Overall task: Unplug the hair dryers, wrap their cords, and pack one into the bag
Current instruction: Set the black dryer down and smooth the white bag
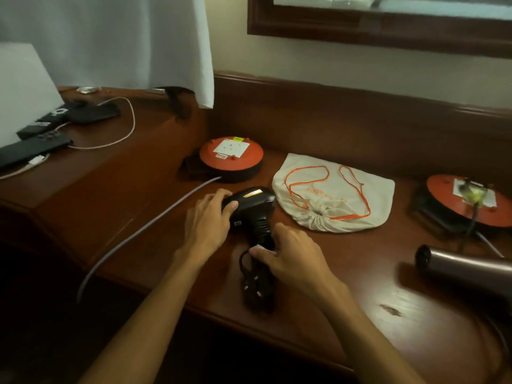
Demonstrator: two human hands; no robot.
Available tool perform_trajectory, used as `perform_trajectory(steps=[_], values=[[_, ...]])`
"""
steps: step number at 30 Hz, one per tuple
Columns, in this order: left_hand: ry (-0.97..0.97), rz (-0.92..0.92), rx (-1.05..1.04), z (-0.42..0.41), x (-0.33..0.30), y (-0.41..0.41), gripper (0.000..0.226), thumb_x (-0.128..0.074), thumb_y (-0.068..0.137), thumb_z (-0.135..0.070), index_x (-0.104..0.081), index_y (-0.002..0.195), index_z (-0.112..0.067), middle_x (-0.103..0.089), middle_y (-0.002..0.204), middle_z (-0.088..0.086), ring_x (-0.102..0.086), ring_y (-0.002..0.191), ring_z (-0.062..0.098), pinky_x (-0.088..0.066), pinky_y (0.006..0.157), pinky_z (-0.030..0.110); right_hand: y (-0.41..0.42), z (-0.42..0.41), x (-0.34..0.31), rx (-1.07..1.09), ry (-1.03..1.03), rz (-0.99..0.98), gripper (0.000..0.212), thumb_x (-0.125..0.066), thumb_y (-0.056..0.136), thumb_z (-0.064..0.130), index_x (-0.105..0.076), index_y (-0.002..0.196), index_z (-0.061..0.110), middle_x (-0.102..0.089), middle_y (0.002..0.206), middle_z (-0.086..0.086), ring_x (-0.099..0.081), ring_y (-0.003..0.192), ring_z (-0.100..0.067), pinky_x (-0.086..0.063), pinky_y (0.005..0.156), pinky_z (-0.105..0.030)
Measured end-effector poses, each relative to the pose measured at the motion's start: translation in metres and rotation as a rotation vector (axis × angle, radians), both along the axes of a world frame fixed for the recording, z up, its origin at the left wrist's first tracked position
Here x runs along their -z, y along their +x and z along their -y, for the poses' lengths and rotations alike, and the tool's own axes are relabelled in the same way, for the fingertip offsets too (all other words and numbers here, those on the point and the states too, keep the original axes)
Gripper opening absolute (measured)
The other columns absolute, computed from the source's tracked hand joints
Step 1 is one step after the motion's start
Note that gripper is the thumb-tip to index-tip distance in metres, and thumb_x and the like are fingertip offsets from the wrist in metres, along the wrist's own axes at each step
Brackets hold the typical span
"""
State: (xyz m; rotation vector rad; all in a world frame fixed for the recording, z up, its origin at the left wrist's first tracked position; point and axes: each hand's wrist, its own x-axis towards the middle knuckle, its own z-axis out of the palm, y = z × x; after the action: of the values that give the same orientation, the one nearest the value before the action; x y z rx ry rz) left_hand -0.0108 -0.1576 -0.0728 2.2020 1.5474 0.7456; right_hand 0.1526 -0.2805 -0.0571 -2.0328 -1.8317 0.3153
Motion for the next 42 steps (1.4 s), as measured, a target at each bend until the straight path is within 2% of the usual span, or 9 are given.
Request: perform_trajectory(steps=[3, 6, 9, 13, 20, 24, 28, 33, 42], values=[[0.022, -0.013, 0.032, -0.004, 0.01, 0.003, 0.041, -0.042, 0.102, -0.051, -0.047, 0.137, -0.029, -0.059, 0.135, -0.001, -0.052, 0.124, 0.025, -0.037, 0.106, 0.046, 0.013, -0.021, 0.0, -0.085, -0.003, -0.137, 0.085, -0.075, 0.079, 0.059, -0.034, 0.147, 0.029, -0.035, 0.148, 0.004, -0.042, 0.13, -0.013, -0.045, 0.098, -0.029], [0.041, -0.087, 0.064, -0.015, 0.02, 0.0, 0.056, -0.044, 0.098, -0.059, -0.036, 0.145, -0.03, -0.05, 0.144, -0.002, -0.045, 0.131, 0.024, -0.032, 0.11, 0.045, 0.014, -0.038, 0.014, -0.182, -0.053, -0.327, 0.097, -0.073, 0.087, 0.048, -0.014, 0.161, 0.025, 0.003, 0.169, 0.011, -0.01, 0.151, -0.004, -0.026, 0.12, -0.023], [0.073, -0.11, 0.082, -0.035, 0.024, -0.005, 0.06, -0.045, 0.098, -0.058, -0.033, 0.149, -0.028, -0.044, 0.152, 0.0, -0.037, 0.139, 0.023, -0.027, 0.114, 0.043, -0.002, -0.045, 0.032, -0.121, -0.05, -0.565, 0.087, -0.068, 0.093, 0.039, -0.016, 0.161, 0.025, 0.006, 0.166, 0.017, -0.032, 0.145, -0.003, -0.033, 0.113, -0.012], [0.037, -0.145, 0.117, -0.062, 0.023, -0.003, 0.061, -0.042, 0.101, -0.055, -0.026, 0.154, -0.03, -0.029, 0.161, 0.001, -0.015, 0.151, 0.024, 0.001, 0.122, 0.053, -0.041, -0.059, 0.041, 0.035, 0.055, -0.518, 0.085, -0.062, 0.096, 0.045, -0.012, 0.162, 0.022, 0.005, 0.168, 0.01, -0.037, 0.147, -0.022, -0.036, 0.117, -0.037], [-0.079, -0.189, 0.169, -0.085, 0.015, 0.0, 0.058, -0.042, 0.104, -0.044, -0.016, 0.156, -0.036, 0.0, 0.169, 0.004, 0.015, 0.154, 0.023, 0.016, 0.118, 0.056, -0.072, -0.069, 0.039, 0.128, 0.094, -0.508, 0.082, -0.049, 0.1, 0.051, -0.005, 0.162, 0.021, 0.011, 0.169, 0.004, -0.055, 0.131, -0.008, -0.031, 0.097, -0.017], [-0.073, -0.284, 0.127, -0.074, -0.007, 0.01, 0.062, -0.049, 0.103, -0.036, -0.019, 0.157, -0.031, 0.01, 0.168, 0.01, 0.019, 0.153, 0.028, 0.013, 0.12, 0.058, -0.053, -0.059, 0.039, 0.091, 0.144, -0.554, 0.077, -0.06, 0.097, 0.048, -0.026, 0.158, 0.018, -0.016, 0.165, 0.009, -0.025, 0.143, -0.004, -0.03, 0.117, -0.027], [0.149, -0.165, 0.16, -0.03, -0.029, 0.045, 0.057, -0.057, 0.099, -0.031, -0.036, 0.152, -0.023, -0.008, 0.169, 0.008, 0.002, 0.156, 0.023, 0.0, 0.123, 0.05, 0.012, -0.033, 0.037, 0.377, 0.39, -0.441, 0.046, -0.064, 0.097, 0.035, -0.061, 0.136, 0.01, -0.061, 0.139, -0.009, -0.054, 0.129, -0.022, -0.044, 0.107, -0.037], [0.128, -0.185, 0.514, 0.013, -0.02, 0.129, 0.053, -0.054, 0.098, -0.044, -0.044, 0.148, -0.03, -0.022, 0.165, 0.008, -0.014, 0.153, 0.027, -0.014, 0.123, 0.047, 0.118, -0.015, 0.027, 0.667, 0.166, -0.051, 0.056, -0.058, 0.096, 0.046, -0.051, 0.143, 0.014, -0.051, 0.148, -0.015, -0.048, 0.134, -0.036, -0.037, 0.109, -0.05], [0.043, -0.161, 0.394, 0.02, 0.054, 0.168, 0.055, -0.04, 0.099, -0.06, -0.039, 0.15, -0.039, -0.031, 0.162, 0.002, -0.019, 0.152, 0.024, -0.016, 0.122, 0.044, 0.163, -0.003, 0.053, 0.514, 0.038, -0.02, 0.056, -0.048, 0.099, 0.041, -0.041, 0.149, 0.017, -0.033, 0.162, -0.007, -0.022, 0.152, -0.024, -0.013, 0.122, -0.051]])
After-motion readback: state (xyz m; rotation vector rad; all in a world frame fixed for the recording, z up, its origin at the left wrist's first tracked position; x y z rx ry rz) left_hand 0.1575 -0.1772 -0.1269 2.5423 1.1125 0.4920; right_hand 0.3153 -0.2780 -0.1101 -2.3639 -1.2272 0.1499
